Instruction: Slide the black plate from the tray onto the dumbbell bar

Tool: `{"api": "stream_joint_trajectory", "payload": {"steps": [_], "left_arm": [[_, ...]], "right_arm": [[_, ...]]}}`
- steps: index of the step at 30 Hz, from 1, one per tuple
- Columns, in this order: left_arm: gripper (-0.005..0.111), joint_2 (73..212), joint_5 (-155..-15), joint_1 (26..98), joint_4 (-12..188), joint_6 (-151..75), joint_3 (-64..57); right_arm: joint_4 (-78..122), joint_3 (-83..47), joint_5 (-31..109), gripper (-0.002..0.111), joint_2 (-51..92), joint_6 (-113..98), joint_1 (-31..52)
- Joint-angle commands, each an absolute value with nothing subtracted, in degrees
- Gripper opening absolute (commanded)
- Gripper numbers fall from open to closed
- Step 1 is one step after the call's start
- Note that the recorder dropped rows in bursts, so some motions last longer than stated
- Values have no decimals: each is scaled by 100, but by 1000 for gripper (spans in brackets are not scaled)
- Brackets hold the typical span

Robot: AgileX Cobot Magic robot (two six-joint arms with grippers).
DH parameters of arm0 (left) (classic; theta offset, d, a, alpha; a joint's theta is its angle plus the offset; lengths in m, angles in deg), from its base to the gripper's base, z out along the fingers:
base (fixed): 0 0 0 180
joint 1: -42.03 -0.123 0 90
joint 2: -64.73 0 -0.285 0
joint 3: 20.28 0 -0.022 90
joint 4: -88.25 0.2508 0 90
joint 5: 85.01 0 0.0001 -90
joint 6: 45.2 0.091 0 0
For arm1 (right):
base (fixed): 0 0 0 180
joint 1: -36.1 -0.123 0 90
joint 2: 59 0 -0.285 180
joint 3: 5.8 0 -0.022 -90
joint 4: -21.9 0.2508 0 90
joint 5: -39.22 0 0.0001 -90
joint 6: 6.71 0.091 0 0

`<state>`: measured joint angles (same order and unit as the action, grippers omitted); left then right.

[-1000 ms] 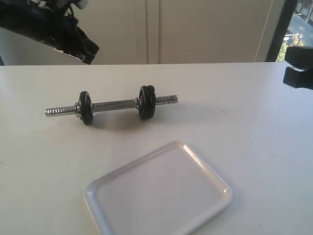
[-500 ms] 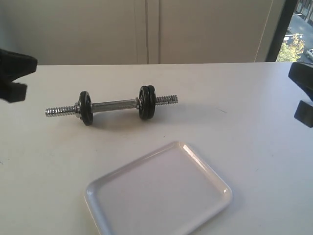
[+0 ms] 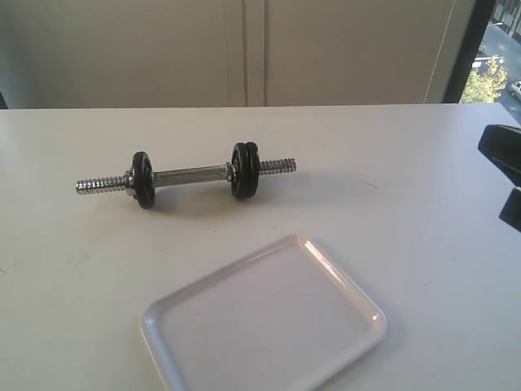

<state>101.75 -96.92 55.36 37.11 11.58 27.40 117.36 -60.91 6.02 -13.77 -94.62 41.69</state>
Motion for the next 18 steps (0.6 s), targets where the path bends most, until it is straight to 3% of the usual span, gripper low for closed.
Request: {"api": "stream_joint_trajectory", "payload": {"steps": [1,18], "left_arm": [[0,10116,-10140,5535,3605,1022,2777],[0,10116,-10116,5535,3605,1022,2777]], "right_arm": [[11715,-6116,562,0,-1397,-9408,4181],[11715,-6116,562,0,-1397,-9408,4181]]}}
